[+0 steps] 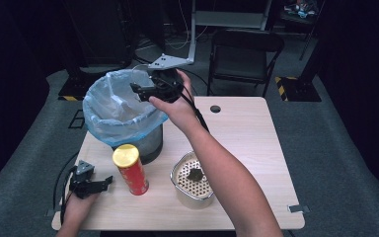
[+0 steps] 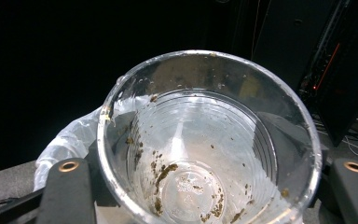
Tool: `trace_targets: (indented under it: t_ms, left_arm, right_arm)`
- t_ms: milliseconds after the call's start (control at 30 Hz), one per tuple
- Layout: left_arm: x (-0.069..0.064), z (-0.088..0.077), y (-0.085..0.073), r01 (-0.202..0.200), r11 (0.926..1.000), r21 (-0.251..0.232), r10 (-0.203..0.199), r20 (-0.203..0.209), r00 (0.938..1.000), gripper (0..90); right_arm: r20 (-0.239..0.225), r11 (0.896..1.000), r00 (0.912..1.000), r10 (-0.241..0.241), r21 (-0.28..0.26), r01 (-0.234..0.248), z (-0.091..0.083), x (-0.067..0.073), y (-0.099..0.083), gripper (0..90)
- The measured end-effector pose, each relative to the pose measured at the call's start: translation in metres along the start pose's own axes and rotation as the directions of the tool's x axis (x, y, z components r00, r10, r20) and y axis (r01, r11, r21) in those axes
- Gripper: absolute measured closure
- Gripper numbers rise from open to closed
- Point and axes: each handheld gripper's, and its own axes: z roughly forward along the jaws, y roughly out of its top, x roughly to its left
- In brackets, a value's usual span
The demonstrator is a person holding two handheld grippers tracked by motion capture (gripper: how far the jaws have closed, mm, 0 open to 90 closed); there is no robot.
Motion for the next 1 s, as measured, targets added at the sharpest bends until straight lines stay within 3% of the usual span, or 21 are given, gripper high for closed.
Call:
trace_targets:
  t_ms: [233, 400, 467, 500, 567, 600, 667, 800, 967, 1000]
  left_arm:
    - [-0.001, 0.000, 0.000, 0.007, 1.0000, 0.006, -0.007, 0.002, 1.0000, 12.4]
    - [-0.001, 0.000, 0.000, 0.005, 1.0000, -0.001, -0.005, -0.003, 1.0000, 12.4]
    - [-0.001, 0.000, 0.000, 0.004, 1.0000, -0.001, -0.004, -0.004, 1.0000, 12.3]
    - [-0.001, 0.000, 0.000, 0.005, 1.0000, -0.001, -0.005, -0.004, 1.0000, 12.3]
    - [-0.001, 0.000, 0.000, 0.006, 1.0000, 0.000, -0.006, -0.003, 1.0000, 12.3]
    - [-0.001, 0.000, 0.000, 0.007, 1.0000, 0.000, -0.007, -0.003, 1.0000, 12.2]
    - [-0.001, 0.000, 0.000, 0.008, 1.0000, -0.002, -0.008, -0.002, 1.0000, 11.9]
    - [-0.001, 0.000, 0.000, 0.005, 1.0000, 0.003, -0.005, 0.005, 1.0000, 10.7]
    - [0.000, -0.001, 0.002, 0.013, 0.9998, 0.015, -0.013, 0.014, 0.9998, 11.0]
    - [-0.001, 0.000, 0.001, 0.022, 0.9998, -0.004, -0.022, 0.010, 0.9997, 11.1]
  right_arm:
    - [-0.019, 1.000, 0.9998, 0.008, 0.009, -0.008, 0.013, 0.005, 0.004, 31.2]
    - [-0.021, 0.999, 0.9997, -0.011, 0.030, 0.012, 0.025, 0.012, 0.005, 29.4]
    - [-0.042, 0.999, 0.9991, 0.001, 0.036, 0.001, 0.031, 0.016, 0.004, 21.8]
    - [-0.056, 0.999, 0.9984, 0.013, 0.039, -0.011, 0.035, 0.018, 0.003, 12.9]
    - [-0.107, 0.996, 0.9925, 0.059, 0.075, -0.051, 0.043, 0.019, -0.002, 8.8]
    - [-0.104, 0.996, 0.9931, 0.055, 0.082, -0.046, 0.044, 0.019, -0.004, 7.0]
    - [-0.089, 0.997, 0.9954, 0.037, 0.074, -0.031, 0.042, 0.018, -0.009, 5.4]
    - [-0.068, 0.998, 0.9961, 0.055, 0.044, -0.052, 0.028, 0.010, -0.010, 7.4]
    - [-0.024, 0.999, 0.9996, 0.013, 0.043, -0.012, 0.007, 0.001, -0.012, 9.8]
    - [-0.019, 0.999, 0.9997, 0.017, 0.037, -0.016, 0.002, -0.001, -0.013, 10.4]
